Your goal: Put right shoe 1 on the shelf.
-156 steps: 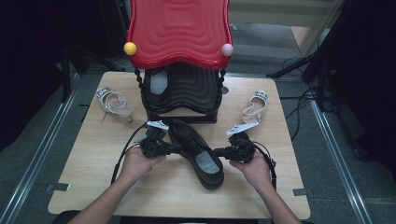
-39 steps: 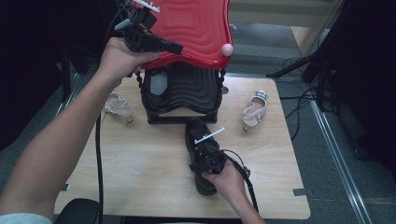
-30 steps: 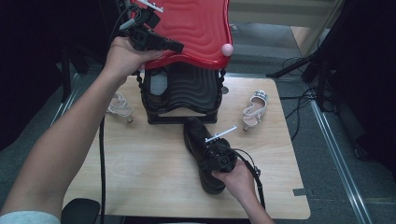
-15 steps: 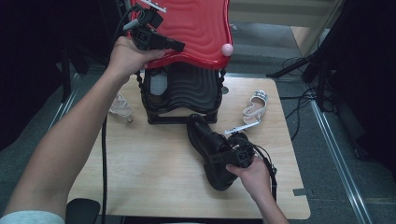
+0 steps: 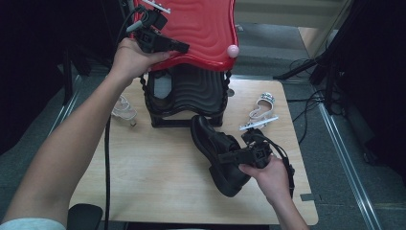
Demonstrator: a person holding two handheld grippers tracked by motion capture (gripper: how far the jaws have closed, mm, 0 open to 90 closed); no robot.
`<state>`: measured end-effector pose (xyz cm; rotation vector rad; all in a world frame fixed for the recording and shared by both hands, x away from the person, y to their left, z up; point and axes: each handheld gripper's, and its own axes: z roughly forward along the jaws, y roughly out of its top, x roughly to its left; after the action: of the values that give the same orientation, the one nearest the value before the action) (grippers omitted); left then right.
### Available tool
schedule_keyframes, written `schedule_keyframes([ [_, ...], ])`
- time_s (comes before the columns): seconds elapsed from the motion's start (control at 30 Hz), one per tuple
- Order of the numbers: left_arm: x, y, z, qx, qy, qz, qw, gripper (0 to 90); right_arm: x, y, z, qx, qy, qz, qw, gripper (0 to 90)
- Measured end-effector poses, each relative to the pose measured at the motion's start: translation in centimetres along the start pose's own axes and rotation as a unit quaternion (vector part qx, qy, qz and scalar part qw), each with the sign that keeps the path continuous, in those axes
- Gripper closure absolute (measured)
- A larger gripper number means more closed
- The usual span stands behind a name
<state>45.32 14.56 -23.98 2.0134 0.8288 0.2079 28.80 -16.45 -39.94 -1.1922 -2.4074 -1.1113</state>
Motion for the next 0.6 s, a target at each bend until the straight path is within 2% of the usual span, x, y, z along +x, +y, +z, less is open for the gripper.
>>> schedule_keyframes([
  [0.13,0.1,0.0,0.0,-0.001,-0.002,-0.003,1.0,90.0,1.0,1.0,-1.3,-0.008,0.0,-0.011,0.9999,87.1],
  [0.4,0.1,0.0,0.0,0.001,-0.004,-0.006,1.0,90.0,1.5,4.6,-2.7,-0.034,-0.003,-0.028,0.999,87.0],
  [0.6,-0.1,0.0,0.0,0.003,0.0,-0.009,1.0,90.0,1.8,7.5,-2.8,-0.054,-0.033,-0.04,0.9972,86.9],
])
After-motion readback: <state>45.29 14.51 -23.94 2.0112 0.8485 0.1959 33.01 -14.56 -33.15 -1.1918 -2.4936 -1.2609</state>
